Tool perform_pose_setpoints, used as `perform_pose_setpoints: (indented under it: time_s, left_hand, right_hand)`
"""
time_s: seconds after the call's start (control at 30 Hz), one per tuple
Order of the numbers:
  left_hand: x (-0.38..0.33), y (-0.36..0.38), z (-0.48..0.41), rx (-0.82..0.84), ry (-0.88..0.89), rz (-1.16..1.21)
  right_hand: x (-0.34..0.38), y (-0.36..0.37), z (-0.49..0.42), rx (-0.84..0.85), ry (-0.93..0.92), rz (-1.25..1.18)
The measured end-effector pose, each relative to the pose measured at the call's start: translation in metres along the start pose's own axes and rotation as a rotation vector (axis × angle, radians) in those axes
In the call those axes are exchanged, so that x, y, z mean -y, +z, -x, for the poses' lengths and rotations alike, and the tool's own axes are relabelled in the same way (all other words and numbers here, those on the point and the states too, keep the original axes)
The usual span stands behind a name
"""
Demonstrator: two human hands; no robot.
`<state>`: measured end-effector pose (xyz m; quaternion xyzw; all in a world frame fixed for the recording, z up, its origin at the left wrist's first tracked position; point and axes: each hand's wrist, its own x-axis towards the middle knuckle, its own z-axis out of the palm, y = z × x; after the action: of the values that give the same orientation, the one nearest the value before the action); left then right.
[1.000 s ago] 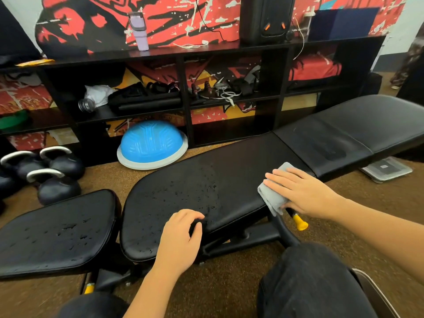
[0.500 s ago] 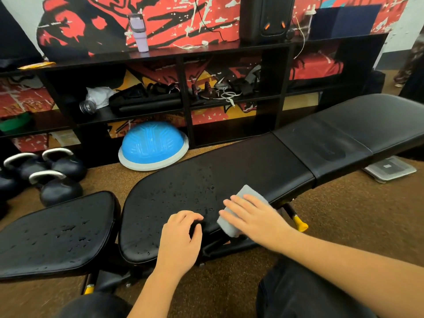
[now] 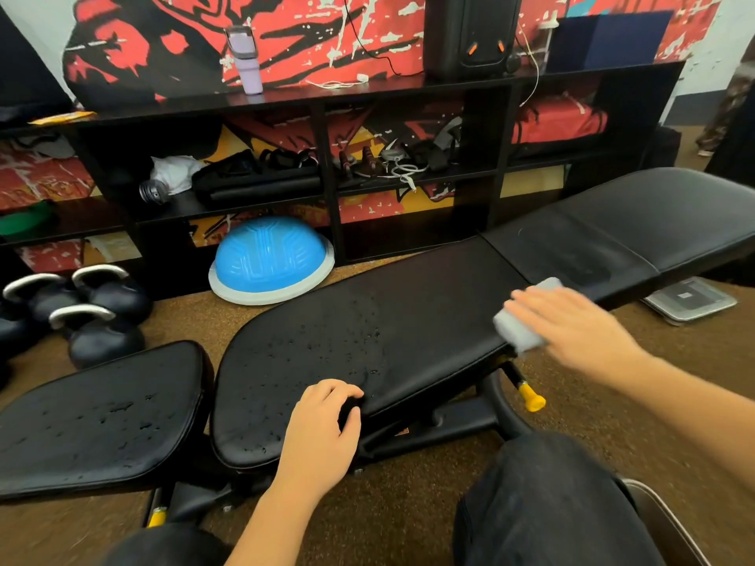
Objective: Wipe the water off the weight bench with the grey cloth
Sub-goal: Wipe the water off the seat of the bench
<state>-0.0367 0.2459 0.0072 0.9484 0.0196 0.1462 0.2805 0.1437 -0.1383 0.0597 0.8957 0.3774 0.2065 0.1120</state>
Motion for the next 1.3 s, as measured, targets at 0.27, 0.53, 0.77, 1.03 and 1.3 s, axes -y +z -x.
perform_pose_setpoints:
  time_s: [0.27, 0.53, 0.77, 1.03, 1.3]
  left_hand:
    - [0.002, 0.0, -0.004, -0.022, 0.008, -0.02]
    - [-0.007, 0.005, -0.013, -0.006, 0.029, -0.017]
    - [-0.002, 0.004, -0.009, -0.005, 0.018, -0.014]
    - [0.0, -0.004, -0.007, -0.036, -0.013, -0.014]
    - [0.01, -0.023, -0.015, -0.134, -0.153, 0.056]
  right_hand:
    - [0.046, 0.017, -0.004, -0.031, 0.055, -0.043]
    - [0.079, 0.016, -0.023, -0.054, -0.283, 0.004]
    - [-0.046, 0.003, 0.022, 0.033, 0.103, -0.016]
    - [0.02, 0.021, 0.006, -0.004, 0.093, -0.065]
    - [0.116, 0.017, -0.025, -0.11, -0.233, -0.114]
